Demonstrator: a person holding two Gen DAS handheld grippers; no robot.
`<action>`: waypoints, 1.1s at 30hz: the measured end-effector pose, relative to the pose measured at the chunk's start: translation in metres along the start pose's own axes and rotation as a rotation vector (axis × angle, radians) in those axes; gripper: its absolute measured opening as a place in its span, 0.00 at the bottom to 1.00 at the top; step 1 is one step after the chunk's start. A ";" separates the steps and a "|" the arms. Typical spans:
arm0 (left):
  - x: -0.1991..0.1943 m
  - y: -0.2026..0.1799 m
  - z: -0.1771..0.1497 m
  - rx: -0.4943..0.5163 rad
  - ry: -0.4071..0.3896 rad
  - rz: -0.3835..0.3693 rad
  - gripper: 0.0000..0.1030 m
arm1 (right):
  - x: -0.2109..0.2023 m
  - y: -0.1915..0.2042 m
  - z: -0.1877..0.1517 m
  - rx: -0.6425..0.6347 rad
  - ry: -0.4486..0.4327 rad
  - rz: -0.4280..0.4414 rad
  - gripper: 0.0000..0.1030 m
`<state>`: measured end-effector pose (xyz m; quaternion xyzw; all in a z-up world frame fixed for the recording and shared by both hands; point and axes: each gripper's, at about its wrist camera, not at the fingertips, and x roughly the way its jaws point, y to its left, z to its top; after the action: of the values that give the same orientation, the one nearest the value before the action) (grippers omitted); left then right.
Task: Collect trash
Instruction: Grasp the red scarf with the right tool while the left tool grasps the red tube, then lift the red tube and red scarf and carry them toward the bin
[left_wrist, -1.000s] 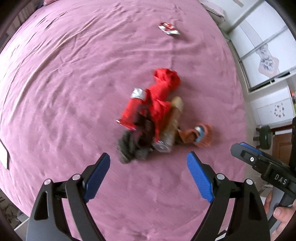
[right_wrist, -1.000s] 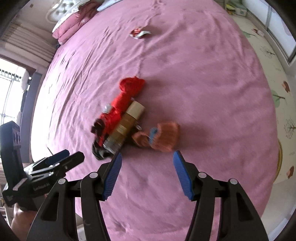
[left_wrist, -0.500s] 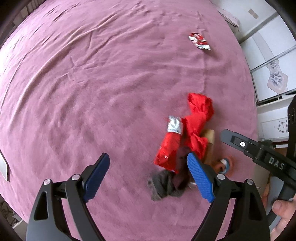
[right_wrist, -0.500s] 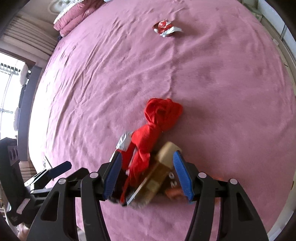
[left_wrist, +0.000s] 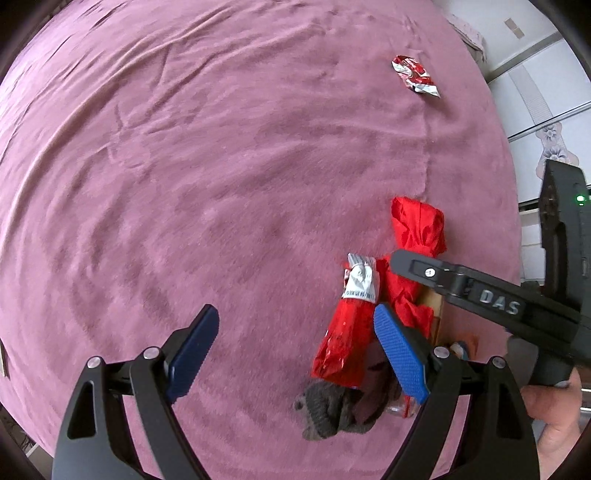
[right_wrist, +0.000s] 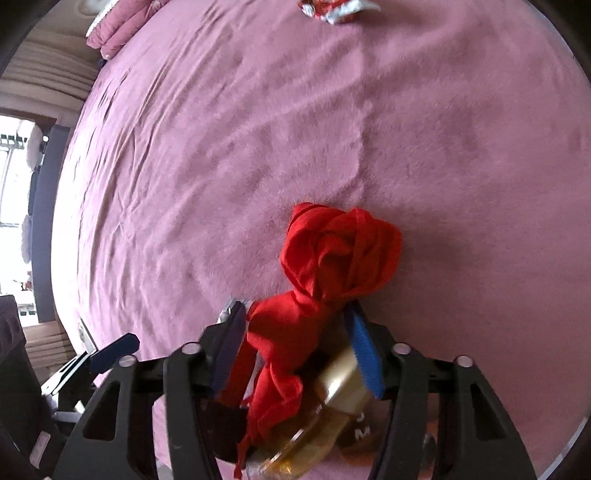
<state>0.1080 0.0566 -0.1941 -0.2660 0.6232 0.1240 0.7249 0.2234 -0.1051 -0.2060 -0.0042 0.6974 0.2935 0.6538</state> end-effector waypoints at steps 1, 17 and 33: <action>0.001 -0.001 0.001 0.000 0.002 -0.001 0.83 | 0.003 -0.002 0.001 0.004 0.010 0.011 0.36; 0.053 -0.037 0.015 0.041 0.136 -0.027 0.82 | -0.049 -0.042 0.006 0.070 -0.079 0.097 0.32; 0.001 -0.042 0.014 0.080 0.033 -0.019 0.26 | -0.083 -0.037 -0.025 0.050 -0.117 0.095 0.32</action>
<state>0.1413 0.0288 -0.1842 -0.2446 0.6371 0.0878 0.7256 0.2270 -0.1777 -0.1458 0.0626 0.6646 0.3064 0.6786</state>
